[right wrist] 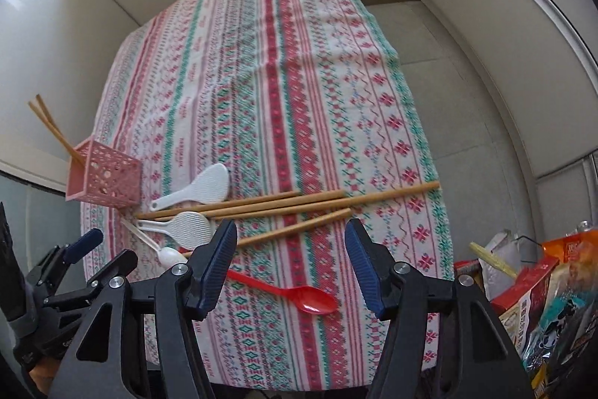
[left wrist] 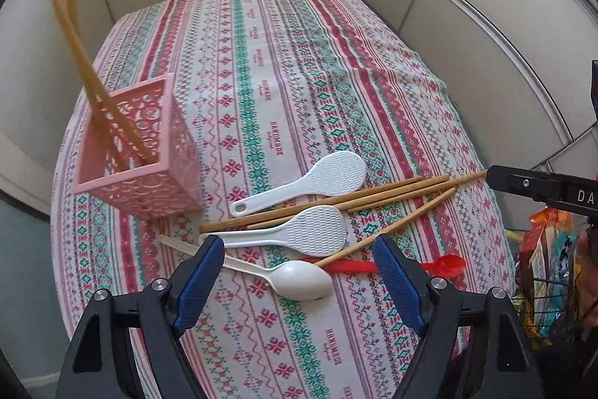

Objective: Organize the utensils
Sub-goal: 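Move both tools back over the remaining chopsticks on the table, then grasp a chopstick with the left tool while the right tool grasps another chopstick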

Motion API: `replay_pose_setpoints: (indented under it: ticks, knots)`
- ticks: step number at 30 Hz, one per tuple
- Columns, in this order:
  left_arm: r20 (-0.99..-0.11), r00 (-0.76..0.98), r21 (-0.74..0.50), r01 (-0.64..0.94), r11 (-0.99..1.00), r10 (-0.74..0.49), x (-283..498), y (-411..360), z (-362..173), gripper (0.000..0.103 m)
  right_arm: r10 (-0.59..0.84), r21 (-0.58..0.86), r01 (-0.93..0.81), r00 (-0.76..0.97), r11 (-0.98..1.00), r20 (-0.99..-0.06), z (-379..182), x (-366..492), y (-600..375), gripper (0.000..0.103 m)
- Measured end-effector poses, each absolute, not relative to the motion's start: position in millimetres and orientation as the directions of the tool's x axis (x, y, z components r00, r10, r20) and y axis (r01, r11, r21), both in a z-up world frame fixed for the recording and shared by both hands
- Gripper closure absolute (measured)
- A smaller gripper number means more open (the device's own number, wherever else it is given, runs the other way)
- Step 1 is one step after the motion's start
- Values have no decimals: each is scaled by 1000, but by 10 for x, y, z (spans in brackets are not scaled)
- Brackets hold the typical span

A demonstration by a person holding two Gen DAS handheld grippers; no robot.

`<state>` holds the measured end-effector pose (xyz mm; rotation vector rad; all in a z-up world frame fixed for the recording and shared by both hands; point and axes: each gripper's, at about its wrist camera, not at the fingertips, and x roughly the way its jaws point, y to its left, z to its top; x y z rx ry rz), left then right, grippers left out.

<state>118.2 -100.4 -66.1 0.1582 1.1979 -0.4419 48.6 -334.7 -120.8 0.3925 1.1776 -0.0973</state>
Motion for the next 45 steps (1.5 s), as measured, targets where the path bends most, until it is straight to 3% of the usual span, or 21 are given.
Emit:
replay_pose_setpoints:
  ticks: [1, 4, 8, 9, 15, 26, 28, 30, 40, 45]
  knots:
    - [-927, 283, -108, 428, 897, -247, 1201, -1070, -698, 21, 125, 245, 291, 376, 925, -918, -1253, 479, -3409, 40]
    - [-930, 258, -108, 493, 863, -264, 1282, -1277, -798, 40, 114, 238, 327, 355, 914, -928, -1341, 458, -3569, 40]
    - [-928, 172, -187, 549, 814, -330, 1507, -1537, -1038, 78, 119, 245, 362, 337, 899, -934, -1442, 461, -3735, 40]
    - [-930, 150, -202, 553, 809, -335, 1545, -1590, -1101, 82, 126, 253, 369, 335, 894, -934, -1469, 468, -3766, 40]
    - [-944, 121, -154, 657, 738, -305, 1570, -1931, -1283, 88, 155, 282, 369, 336, 886, -929, -1511, 501, -3838, 40]
    - [-962, 99, -80, 790, 608, -255, 1460, -2225, -1332, 89, 159, 291, 393, 333, 872, -929, -1574, 522, -4001, 40]
    - [-965, 99, -72, 791, 607, -243, 1483, -2253, -1338, 89, 163, 294, 394, 333, 871, -929, -1582, 526, -4023, 40]
    - [-970, 104, -52, 795, 604, -220, 1502, -2327, -1377, 82, 165, 297, 394, 335, 870, -928, -1584, 528, -4038, 40]
    - [-975, 171, 23, 718, 696, -144, 1806, -2840, -1443, 82, 192, 332, 441, 332, 834, -924, -1665, 509, -4190, 40]
    - [-982, 155, 25, 684, 729, -111, 1964, -3000, -1448, 89, 208, 350, 475, 326, 808, -922, -1732, 508, -4266, 40]
